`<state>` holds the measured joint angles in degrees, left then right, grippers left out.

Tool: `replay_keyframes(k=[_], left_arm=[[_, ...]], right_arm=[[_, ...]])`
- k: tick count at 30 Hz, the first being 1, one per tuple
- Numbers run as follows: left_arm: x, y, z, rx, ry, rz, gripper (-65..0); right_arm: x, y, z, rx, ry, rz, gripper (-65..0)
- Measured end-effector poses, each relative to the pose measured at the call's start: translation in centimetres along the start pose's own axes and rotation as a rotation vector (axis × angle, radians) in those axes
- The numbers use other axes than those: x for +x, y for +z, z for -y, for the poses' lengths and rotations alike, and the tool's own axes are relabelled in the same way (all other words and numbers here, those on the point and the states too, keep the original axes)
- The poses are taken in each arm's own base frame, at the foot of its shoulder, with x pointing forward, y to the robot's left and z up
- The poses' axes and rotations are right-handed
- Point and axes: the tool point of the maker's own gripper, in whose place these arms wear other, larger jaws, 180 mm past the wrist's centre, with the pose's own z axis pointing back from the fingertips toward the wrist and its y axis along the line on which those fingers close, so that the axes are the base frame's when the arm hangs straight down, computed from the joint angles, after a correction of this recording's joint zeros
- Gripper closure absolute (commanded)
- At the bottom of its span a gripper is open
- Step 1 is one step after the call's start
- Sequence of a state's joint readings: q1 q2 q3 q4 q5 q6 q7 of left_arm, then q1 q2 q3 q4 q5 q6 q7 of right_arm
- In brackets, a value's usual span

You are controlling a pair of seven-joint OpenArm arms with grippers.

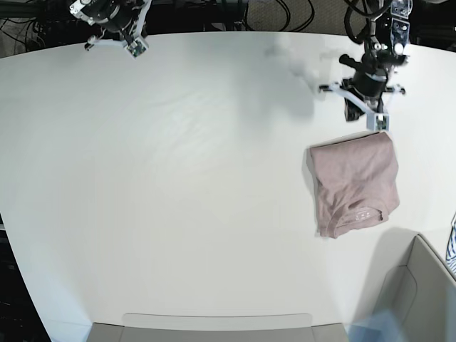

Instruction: Fold the T-shirt properly

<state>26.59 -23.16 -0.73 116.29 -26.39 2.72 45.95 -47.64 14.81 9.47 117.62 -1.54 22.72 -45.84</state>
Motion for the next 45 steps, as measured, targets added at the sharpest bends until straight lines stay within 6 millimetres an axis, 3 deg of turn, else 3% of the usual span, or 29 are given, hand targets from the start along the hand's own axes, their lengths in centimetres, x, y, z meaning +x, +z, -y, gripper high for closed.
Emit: replay_keyframes(k=[2,4,7,9,11,13,16,18,22,24,28,31,37,45], left_arm=[[-3.4,1.0,-0.2,-0.003,0.013,-0.082,0.0],[-5.1,2.3,-1.4,0.031,0.027,-0.08,0.0],[-7.3,5.1,-4.4,0.118,0.018,-0.066,0.0],[-10.0,7.1,-5.5,0.157,0.005,-0.119,0.0],[-12.4,8.5,-5.6,0.161,0.007,-0.188,0.0],[-15.6,9.6,-4.1,0.124,0.017,-0.312,0.0],[-20.9,10.5,-2.5,0.1,0.002,-0.497,0.0],[-24.7,10.2,-2.5,0.123,-0.038,-0.579,0.0],[-32.7,8.4,-4.7,0.229,-0.08,-0.724,0.0],[-35.3,7.6,-4.9,0.237,-0.068,-0.77,0.0],[-38.1,5.3,-4.5,0.233,-0.06,-0.81,0.0],[-39.5,3.3,-5.2,0.258,-0.046,-0.828,0.0],[-38.4,-0.3,-7.8,0.313,-0.067,-0.727,0.0],[-37.9,-1.7,-8.2,0.321,-0.073,-0.666,0.0]], right_arm=[[-3.4,1.0,-2.0,0.071,0.051,-0.08,0.0],[-6.9,2.3,-3.4,0.124,0.091,-0.18,0.0],[-10.1,4.0,-4.7,0.171,0.114,-0.259,0.0],[-12.2,5.3,-5.6,0.216,0.144,-0.323,0.0],[-13.3,6.1,-6.2,0.247,0.161,-0.352,0.0],[-14.3,6.3,-6.4,0.268,0.189,-0.38,0.0],[-16.6,6.1,-7.8,0.343,0.226,-0.432,0.0],[-18.7,5.1,-8.7,0.398,0.26,-0.493,0.0],[-22.2,1.6,-9.6,0.461,0.319,-0.592,0.0],[-23.2,0.4,-10.2,0.503,0.359,-0.622,0.0],[-24.0,-2.6,-11.0,0.558,0.402,-0.6,0.0],[-24.7,-5.4,-9.5,0.546,0.448,-0.625,0.0],[-23.9,-10.7,-7.9,0.531,0.476,-0.638,0.0],[-22.9,-13.1,-7.8,0.564,0.558,-0.598,0.0]])
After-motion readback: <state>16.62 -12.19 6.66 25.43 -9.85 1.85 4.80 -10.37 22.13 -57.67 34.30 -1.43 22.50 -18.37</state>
